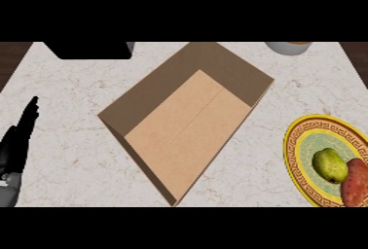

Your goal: Pick the sweet potato from the plate and place it in the cardboard box

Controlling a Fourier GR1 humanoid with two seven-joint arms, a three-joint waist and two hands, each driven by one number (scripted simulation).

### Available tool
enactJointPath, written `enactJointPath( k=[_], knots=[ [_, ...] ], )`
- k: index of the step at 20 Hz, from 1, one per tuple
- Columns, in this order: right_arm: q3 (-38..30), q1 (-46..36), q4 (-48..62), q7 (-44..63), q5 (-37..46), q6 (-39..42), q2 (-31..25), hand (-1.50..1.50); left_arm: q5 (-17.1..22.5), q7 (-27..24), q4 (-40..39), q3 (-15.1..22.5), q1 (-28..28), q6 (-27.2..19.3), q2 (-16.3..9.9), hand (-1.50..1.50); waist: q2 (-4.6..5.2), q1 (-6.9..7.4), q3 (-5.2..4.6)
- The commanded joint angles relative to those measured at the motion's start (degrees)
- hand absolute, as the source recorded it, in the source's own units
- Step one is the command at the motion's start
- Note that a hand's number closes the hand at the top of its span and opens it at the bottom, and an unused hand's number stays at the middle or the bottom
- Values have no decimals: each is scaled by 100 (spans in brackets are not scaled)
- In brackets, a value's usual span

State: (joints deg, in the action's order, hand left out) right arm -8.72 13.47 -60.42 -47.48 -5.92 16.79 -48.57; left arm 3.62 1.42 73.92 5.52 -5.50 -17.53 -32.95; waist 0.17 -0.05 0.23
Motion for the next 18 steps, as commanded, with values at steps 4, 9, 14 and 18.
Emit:
enactJointPath(
  k=[4,9,14,18],
  knots=[
    [626,-657,551,-18,1229,228,-757,-150,-277,364,150,178,-180,-151,217,0,-2,101,-14],
    [1232,-1372,659,773,1991,381,-925,-150,-239,518,281,18,-318,20,50,0,12,180,-15],
    [1346,-1589,641,828,2332,794,-763,-150,-527,459,427,74,44,-45,351,0,-15,53,-22],
    [1474,-2149,697,1409,2723,891,-511,-150,-428,277,151,-272,-78,287,236,0,-12,46,-24]
  ],
)
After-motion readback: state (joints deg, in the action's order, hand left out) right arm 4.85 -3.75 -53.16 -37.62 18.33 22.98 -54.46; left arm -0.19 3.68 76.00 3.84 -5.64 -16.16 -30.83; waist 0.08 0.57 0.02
